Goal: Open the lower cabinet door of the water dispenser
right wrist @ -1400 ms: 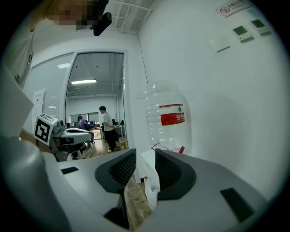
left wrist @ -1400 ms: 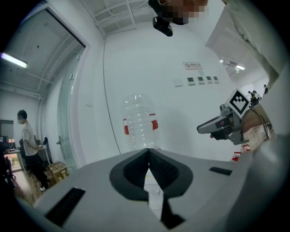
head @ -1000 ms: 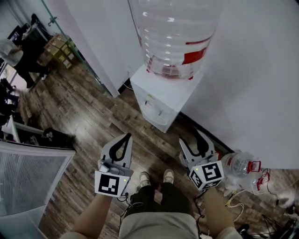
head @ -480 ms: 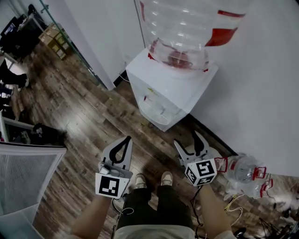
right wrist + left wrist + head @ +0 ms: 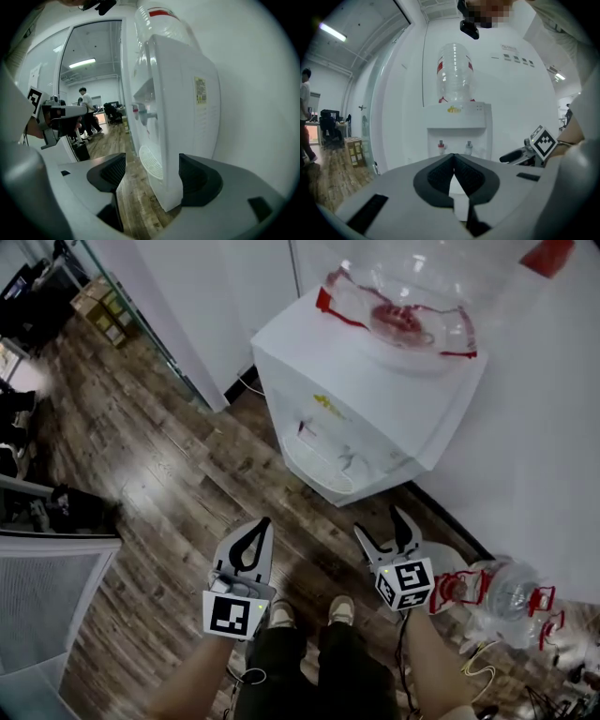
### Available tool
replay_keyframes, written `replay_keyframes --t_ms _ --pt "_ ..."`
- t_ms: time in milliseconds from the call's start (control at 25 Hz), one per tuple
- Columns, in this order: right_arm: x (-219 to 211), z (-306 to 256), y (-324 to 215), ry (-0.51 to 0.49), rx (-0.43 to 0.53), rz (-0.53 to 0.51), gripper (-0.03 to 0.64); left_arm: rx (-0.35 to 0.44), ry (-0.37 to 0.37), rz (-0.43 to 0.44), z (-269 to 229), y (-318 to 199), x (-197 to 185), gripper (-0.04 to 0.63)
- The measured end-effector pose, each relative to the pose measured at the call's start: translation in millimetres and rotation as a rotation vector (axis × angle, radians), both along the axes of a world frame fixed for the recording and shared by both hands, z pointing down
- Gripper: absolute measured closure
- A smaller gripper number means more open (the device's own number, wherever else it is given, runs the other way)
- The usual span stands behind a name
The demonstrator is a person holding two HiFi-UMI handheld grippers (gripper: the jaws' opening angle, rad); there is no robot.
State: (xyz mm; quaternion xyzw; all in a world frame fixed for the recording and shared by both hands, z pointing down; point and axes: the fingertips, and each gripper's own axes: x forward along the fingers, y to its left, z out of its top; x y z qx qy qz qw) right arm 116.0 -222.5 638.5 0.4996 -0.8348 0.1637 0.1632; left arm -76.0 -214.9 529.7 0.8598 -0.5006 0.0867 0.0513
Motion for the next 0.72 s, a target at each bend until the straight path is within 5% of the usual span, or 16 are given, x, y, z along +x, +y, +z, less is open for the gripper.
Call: replay_keyframes --t_ms 280,720 --pt "7.7 82.5 -19.0 0.019 -0.024 -0.005 0.252 -0.002 -0.041 0.011 82.7 -15.6 -7.6 0.589" --pt "6.5 189.1 -52.5 0.075 -0.040 -0.025 0.229 -0.005 0.007 0.012 162.2 -43.0 -4.3 0.589"
